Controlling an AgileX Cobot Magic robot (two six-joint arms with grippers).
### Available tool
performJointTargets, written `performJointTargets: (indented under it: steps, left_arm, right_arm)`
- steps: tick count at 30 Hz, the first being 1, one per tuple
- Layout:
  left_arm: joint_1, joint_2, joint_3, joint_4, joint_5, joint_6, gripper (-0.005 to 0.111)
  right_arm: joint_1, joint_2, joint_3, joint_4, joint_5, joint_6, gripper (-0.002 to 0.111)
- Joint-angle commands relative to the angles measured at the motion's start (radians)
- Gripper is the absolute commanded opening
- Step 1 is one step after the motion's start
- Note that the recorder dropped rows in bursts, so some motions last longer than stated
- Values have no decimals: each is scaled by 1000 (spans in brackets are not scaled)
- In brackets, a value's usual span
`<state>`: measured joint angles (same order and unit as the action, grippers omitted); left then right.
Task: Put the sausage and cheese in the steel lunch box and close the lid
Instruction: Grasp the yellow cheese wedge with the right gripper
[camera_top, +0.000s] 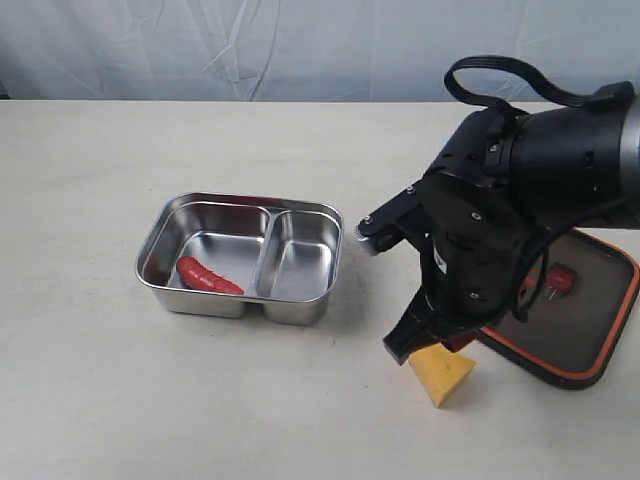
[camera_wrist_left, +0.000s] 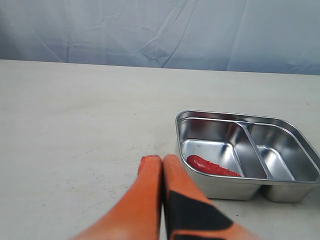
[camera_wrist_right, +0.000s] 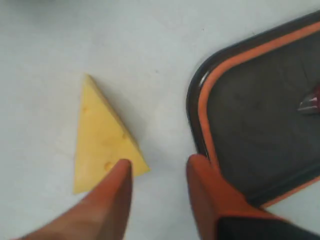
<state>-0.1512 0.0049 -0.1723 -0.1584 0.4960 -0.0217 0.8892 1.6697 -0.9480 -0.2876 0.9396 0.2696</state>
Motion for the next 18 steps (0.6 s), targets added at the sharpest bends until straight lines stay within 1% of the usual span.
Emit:
performJointTargets:
  steps: [1,5,7,15,17,18]
  left_arm:
    - [3,-5,2,3,-10,0,0]
    - [3,-5,2,3,-10,0,0]
    - [3,-5,2,3,-10,0,0]
    - [3,-5,2,3,-10,0,0]
    - [3,-5,2,3,-10,0,0]
    - [3,-5,2,3,-10,0,0]
  right_arm:
    - [-4,2,5,29,-62,17,75]
    - [-4,60,5,38,-120,17,71]
    - [-4,96,5,42,-132,17,72]
    - [-4,211,5,75,-121,11,71]
    - [-4,226,5,77,-117,4,59]
    - [-4,229,5,79,-114,-4,49]
